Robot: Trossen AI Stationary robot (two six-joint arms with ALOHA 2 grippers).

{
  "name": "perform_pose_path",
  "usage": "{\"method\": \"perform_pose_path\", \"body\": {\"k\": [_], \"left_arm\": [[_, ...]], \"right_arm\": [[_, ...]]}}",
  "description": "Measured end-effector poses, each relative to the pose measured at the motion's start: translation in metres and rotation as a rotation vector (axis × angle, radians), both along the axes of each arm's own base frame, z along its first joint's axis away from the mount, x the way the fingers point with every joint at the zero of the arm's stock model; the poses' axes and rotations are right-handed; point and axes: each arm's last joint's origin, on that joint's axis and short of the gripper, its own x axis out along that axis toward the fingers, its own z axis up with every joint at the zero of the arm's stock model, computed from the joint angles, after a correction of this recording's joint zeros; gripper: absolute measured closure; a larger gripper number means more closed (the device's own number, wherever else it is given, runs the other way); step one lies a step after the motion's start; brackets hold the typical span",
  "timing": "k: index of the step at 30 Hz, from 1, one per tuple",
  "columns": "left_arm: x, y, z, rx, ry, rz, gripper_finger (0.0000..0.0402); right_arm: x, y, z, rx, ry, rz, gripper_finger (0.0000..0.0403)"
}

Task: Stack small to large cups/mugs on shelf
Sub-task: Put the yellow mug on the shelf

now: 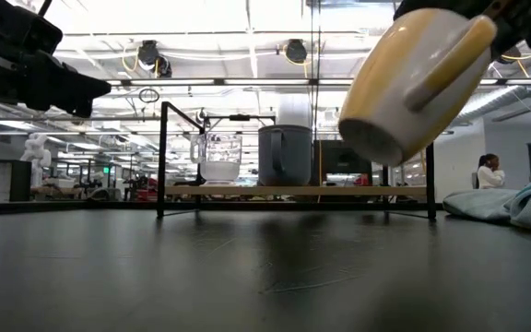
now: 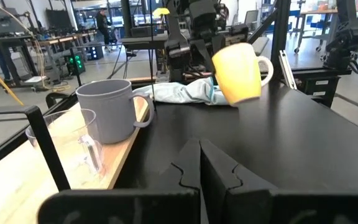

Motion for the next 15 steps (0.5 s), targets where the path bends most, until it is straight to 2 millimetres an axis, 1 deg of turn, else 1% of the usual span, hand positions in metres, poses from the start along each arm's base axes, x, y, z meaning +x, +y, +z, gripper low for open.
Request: {"method": "perform_pose_path", "body": {"k": [7, 12, 15], "left_arm": [[0.0, 0.0, -0.001, 0.001, 0.007, 0.009, 0.0401], [0.0, 0.001, -0.002, 0.003, 0.016, 0.03, 0.0401], [0.0, 0.001, -0.002, 0.003, 0.016, 0.03, 0.0401]], "right_arm": [[-0.012, -0.01, 0.019, -0.049, -0.07, 0.005, 0.0393], [-0.015, -0.026, 0.027, -0.096, -0.104, -0.03, 0.0393], [-0.018, -0.036, 0.028, -0.105, -0.089, -0.071, 0.0393]]}}
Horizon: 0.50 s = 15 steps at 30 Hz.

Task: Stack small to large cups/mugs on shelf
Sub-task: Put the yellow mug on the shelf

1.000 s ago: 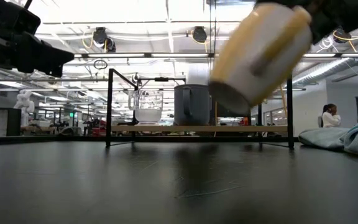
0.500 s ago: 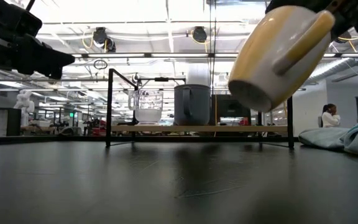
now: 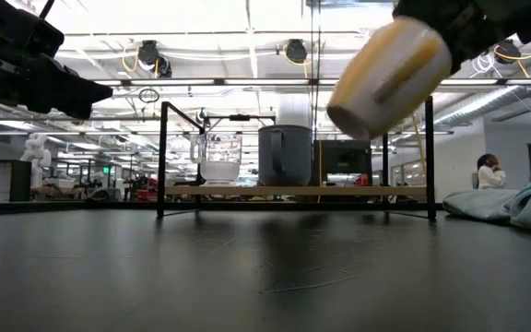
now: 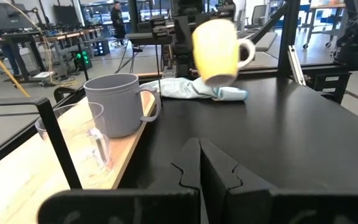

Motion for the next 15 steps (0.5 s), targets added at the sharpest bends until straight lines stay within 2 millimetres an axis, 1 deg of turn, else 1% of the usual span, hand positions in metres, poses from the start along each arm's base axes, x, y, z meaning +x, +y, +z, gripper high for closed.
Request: {"method": "perform_pose_path", "body": {"k": [4, 8, 15], "left_arm": [[0.0, 0.0, 0.0, 0.0, 0.003, 0.0, 0.0401], [0.0, 0.0, -0.001, 0.0, 0.006, 0.0, 0.0401], [0.0, 0.0, -0.001, 0.0, 0.006, 0.008, 0.0401]], "right_arm": [[-0.004, -0.014, -0.002, -0.01, 0.049, -0.018, 0.0393], [-0.006, -0.028, 0.004, 0.032, 0.118, -0.025, 0.0393], [-0.008, -0.048, 0.026, 0.055, 0.224, -0.056, 0.0393]]}}
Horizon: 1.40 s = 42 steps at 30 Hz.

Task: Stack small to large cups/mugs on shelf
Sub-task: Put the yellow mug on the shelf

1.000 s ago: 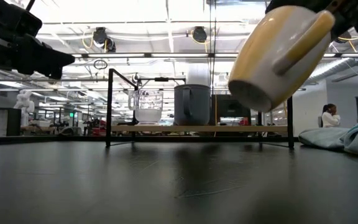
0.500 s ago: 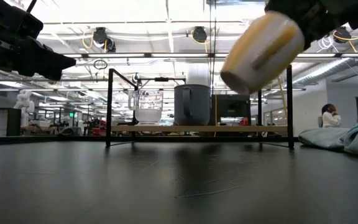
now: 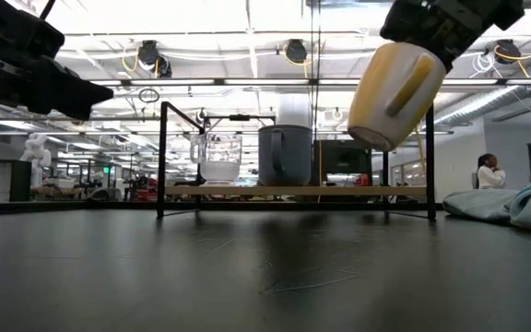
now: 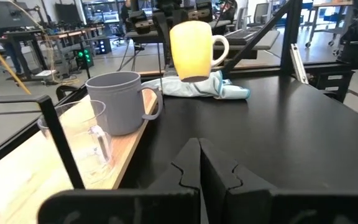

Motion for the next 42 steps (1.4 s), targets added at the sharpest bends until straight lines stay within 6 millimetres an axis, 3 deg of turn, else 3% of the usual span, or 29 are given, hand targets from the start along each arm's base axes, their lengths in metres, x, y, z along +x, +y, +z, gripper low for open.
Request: {"method": "perform_pose_path", "body": {"k": [13, 27, 42], "left_arm": [[0.0, 0.001, 0.0, -0.015, -0.002, 0.03, 0.0401], [0.0, 0.001, 0.0, -0.016, -0.002, 0.037, 0.0401], [0.0, 0.001, -0.003, -0.014, 0.029, 0.038, 0.0401]], "right_arm": [[0.013, -0.024, 0.02, 0.025, 0.094, 0.018, 0.0393], [0.051, -0.054, 0.02, 0.009, 0.326, 0.044, 0.0393], [0.065, -0.09, 0.018, 0.003, 0.442, 0.034, 0.0393]]}}
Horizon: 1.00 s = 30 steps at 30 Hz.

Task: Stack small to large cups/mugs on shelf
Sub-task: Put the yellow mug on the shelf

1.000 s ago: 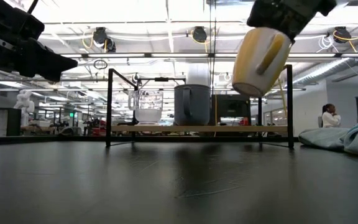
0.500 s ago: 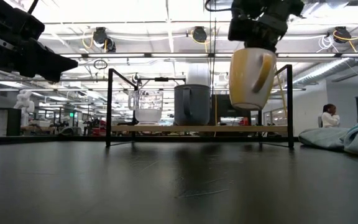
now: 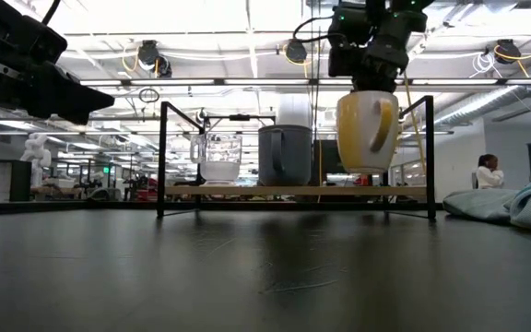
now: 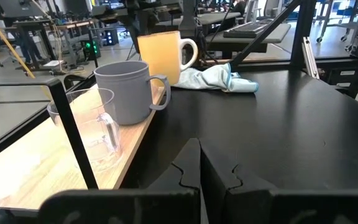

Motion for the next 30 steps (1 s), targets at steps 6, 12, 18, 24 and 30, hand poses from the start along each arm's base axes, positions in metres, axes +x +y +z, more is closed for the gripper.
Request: {"method": "perform_pose_path", "body": {"k": [6, 12, 18, 24, 30], "left_arm": [[0.0, 0.0, 0.0, 0.0, -0.001, 0.0, 0.0401], [0.0, 0.0, 0.0, 0.001, -0.004, 0.0, 0.0401], [0.0, 0.0, 0.001, 0.006, -0.01, 0.0, 0.0401], [0.0, 0.0, 0.001, 0.008, -0.009, 0.0, 0.0401], [0.0, 0.0, 0.001, 0.014, -0.009, -0.001, 0.0401]], "right_arm": [[0.001, -0.006, 0.001, -0.007, 0.023, 0.019, 0.0393], [0.002, -0.012, 0.004, -0.031, 0.02, 0.035, 0.0393], [0.002, -0.016, 0.005, -0.092, 0.026, 0.025, 0.0393], [0.004, -0.016, 0.003, -0.093, 0.021, 0.035, 0.0393], [0.01, -0.019, -0.005, -0.081, 0.038, 0.033, 0.0393]]}}
